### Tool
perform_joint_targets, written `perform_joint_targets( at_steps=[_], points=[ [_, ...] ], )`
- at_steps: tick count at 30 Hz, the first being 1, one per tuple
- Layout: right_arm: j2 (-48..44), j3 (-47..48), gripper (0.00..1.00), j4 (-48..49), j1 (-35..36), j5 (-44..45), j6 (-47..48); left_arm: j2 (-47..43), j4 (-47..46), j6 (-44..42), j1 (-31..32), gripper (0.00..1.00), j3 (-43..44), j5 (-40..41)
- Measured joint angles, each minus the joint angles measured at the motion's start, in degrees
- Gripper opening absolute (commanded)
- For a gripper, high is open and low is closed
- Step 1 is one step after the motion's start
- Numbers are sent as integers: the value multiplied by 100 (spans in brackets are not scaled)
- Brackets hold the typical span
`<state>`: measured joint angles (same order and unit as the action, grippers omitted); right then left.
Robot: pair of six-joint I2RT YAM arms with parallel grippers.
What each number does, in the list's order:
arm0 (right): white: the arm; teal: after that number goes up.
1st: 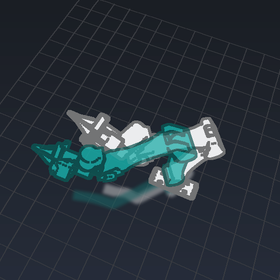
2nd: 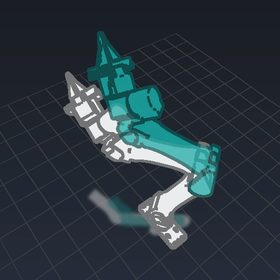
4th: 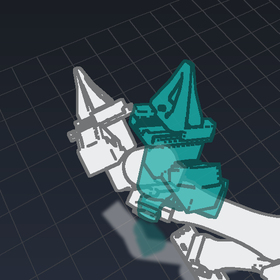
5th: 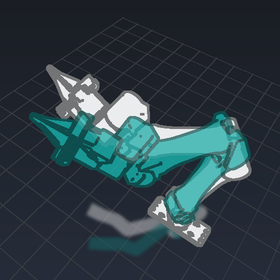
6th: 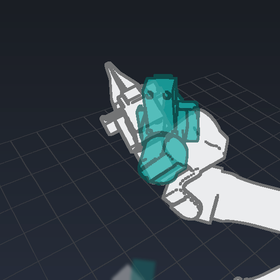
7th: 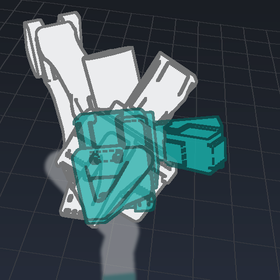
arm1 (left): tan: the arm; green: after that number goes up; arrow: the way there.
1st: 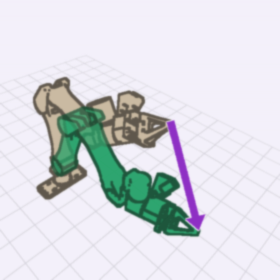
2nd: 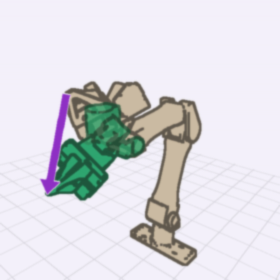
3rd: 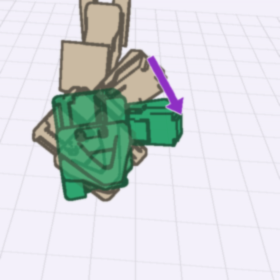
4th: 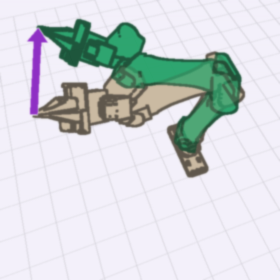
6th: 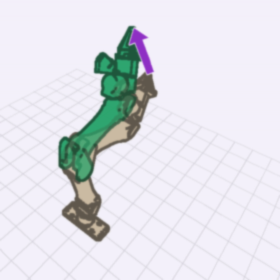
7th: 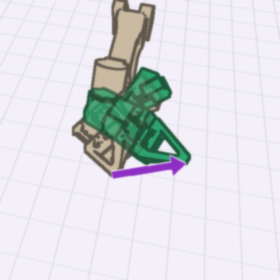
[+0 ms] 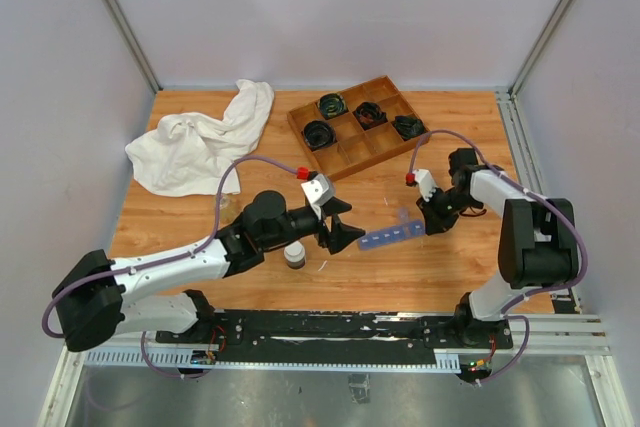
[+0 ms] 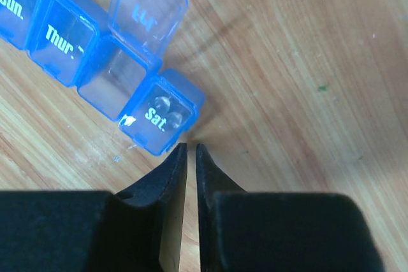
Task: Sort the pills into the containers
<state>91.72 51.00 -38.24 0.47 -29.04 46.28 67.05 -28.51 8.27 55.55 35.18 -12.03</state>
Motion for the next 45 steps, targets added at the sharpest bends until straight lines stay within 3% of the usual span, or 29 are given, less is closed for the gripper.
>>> perform_joint_targets(
  at_steps=[14, 24, 29, 36, 39, 42, 45],
  points=[
    [-22, 90, 12, 22, 1023, 28, -107, -802, 586, 516, -15, 76, -426, 374],
    [-389, 208, 18, -459, 1143, -120, 179, -1165, 831, 820, -15, 77, -599, 446],
    [-1307, 262, 30, -765, 1143, -129, 319, -1333, 1152, 920, -17, 78, -601, 564],
    [-2645, 1032, 67, -1178, 1143, -925, 400, -1805, 1622, 990, -20, 89, -603, 1093],
    [-3191, 1113, 80, -1073, 1145, -1550, 236, -1902, 1781, 942, -24, 99, -603, 1338],
    [-3547, 1067, 88, -789, 1167, -2090, -72, -1904, 1971, 822, -59, 99, -603, 1600],
    [-3827, 802, 94, -144, 1222, -2625, -612, -1904, 2146, 717, -503, 99, -601, 1523]
  ],
)
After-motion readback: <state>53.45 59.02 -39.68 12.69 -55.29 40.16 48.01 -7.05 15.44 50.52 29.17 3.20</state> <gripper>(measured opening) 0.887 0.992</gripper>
